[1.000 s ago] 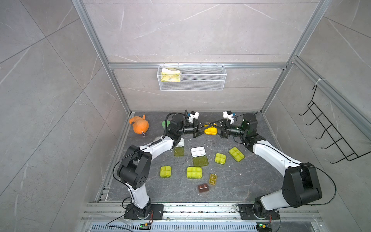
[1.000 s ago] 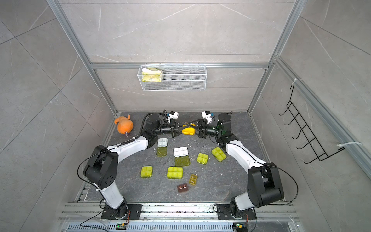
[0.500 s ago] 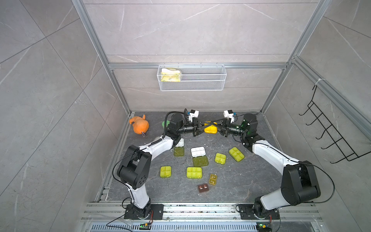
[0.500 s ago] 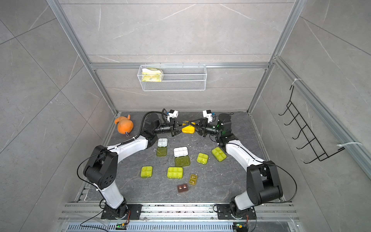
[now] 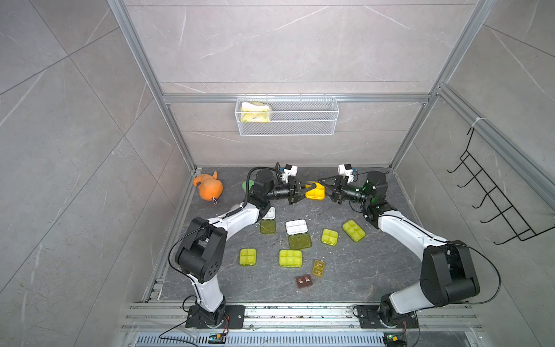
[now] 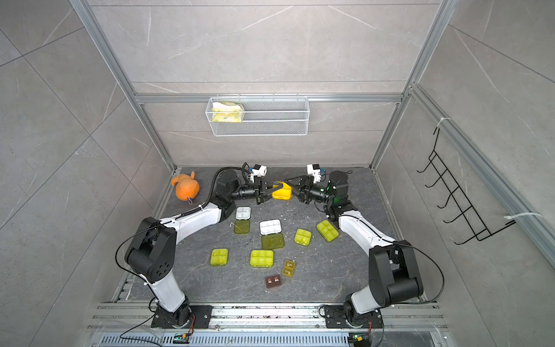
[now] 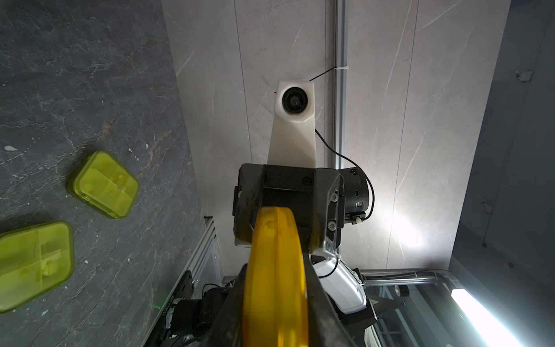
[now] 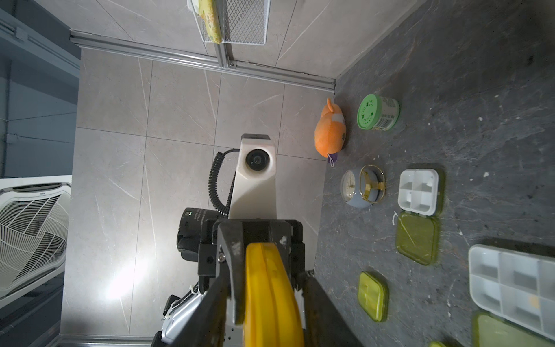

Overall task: Close pillboxes
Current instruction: Close the lid on the pillbox.

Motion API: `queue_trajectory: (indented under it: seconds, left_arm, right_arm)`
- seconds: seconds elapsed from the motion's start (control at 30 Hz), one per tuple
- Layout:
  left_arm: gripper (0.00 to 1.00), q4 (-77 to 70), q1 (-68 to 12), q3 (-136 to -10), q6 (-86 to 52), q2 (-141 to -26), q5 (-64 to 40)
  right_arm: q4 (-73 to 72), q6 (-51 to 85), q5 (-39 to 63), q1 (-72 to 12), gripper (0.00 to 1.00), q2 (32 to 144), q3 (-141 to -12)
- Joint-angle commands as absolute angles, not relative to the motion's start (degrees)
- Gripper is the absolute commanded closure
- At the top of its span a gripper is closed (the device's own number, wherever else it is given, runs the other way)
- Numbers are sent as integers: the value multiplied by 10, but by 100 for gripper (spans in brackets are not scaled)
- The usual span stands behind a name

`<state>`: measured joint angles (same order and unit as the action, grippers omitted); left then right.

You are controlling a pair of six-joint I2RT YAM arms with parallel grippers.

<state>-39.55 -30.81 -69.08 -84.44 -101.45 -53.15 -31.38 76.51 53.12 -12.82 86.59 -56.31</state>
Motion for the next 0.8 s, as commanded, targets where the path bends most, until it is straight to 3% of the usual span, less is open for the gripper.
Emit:
queue_trajectory:
  seconds: [0.0, 0.1, 0.47, 0.77]
  left_arm:
    - [82, -414, -306, -707, -850, -1002, -552]
    - [82, -412, -306, -707, -852, -1003, -551]
    - [82, -419, -307, -716, -860, -1013, -549]
    - [82, -425, -307, -729, -867, -1027, -554]
  right_arm:
    - [-339, 767, 527, -122, 63, 854, -550]
    - [-347, 772, 531, -120, 70, 856, -547]
    - [-377, 794, 550, -126, 65, 876, -548]
    - [-380, 798, 552, -135, 73, 885, -539]
